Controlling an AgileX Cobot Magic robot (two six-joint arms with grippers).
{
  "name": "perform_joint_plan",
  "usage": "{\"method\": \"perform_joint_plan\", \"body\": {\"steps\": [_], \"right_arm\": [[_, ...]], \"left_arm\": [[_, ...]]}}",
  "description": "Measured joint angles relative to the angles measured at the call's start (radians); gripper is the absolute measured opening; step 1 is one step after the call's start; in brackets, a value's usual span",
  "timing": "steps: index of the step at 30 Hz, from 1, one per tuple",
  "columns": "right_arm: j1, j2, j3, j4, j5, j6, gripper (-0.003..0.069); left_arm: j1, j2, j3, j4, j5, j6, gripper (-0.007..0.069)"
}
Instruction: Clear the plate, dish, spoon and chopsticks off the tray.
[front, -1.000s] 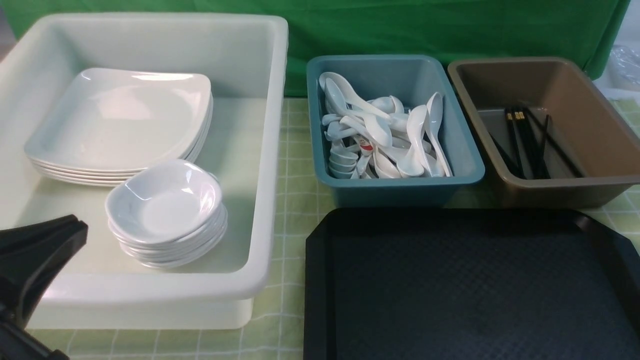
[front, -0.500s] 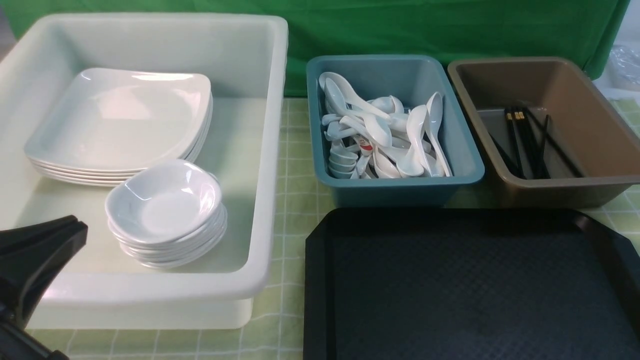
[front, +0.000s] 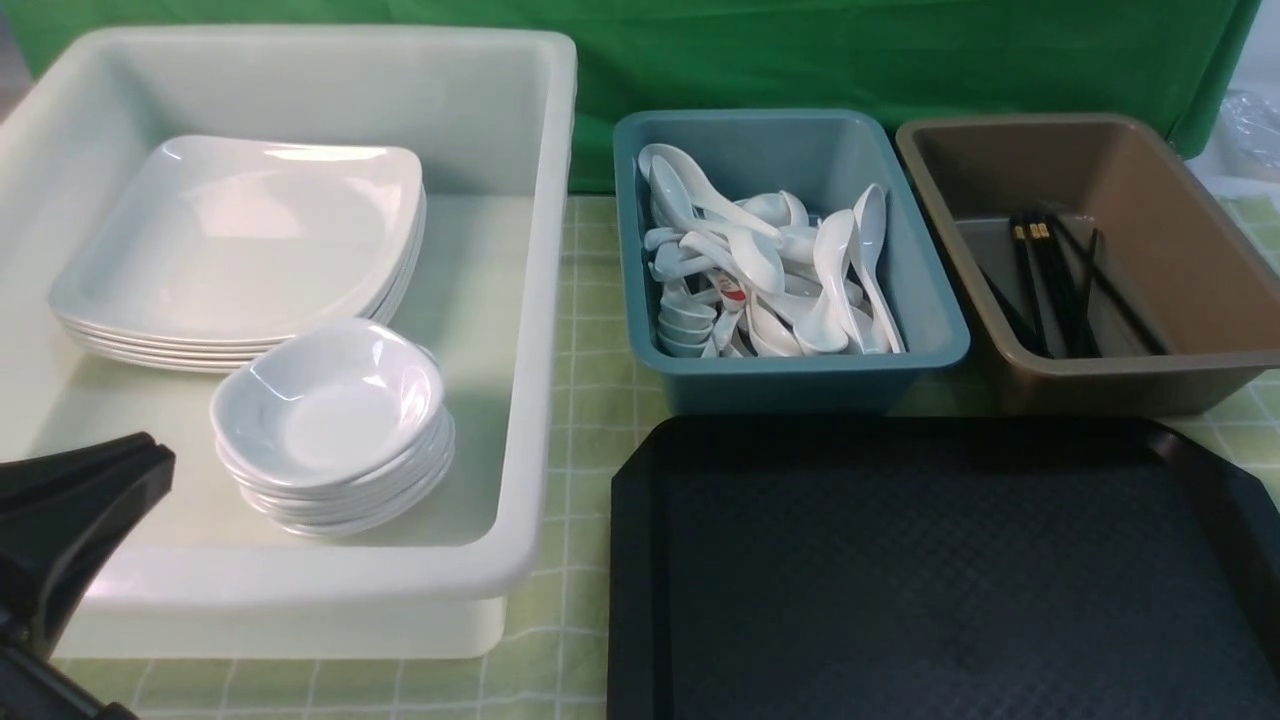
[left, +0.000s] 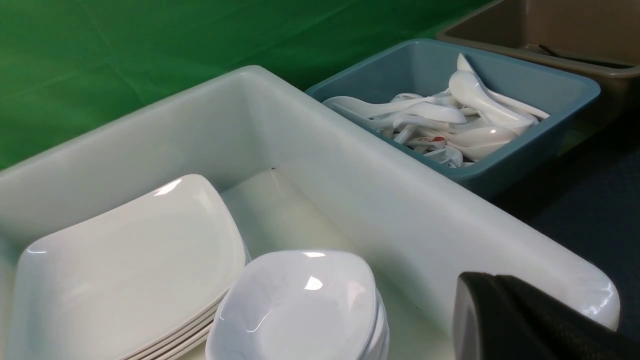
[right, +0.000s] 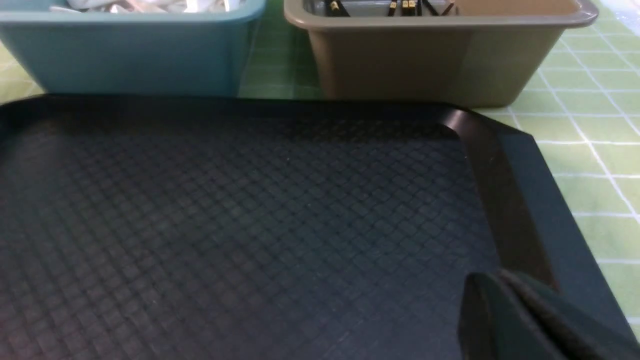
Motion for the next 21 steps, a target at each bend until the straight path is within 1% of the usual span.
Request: {"method": "perform_joint_plan", "body": {"steps": [9, 21], "right_arm": [[0.0, -0.001, 0.0, 0.0, 0.0, 0.004, 0.0052], [0.0, -0.001, 0.0, 0.0, 0.001, 0.004, 0.0074]], "left_arm": [[0.0, 0.0, 0.0, 0.0, 0.0, 0.0, 0.001], [0.0, 0.0, 0.0, 0.0, 0.0, 0.0, 0.001]]}}
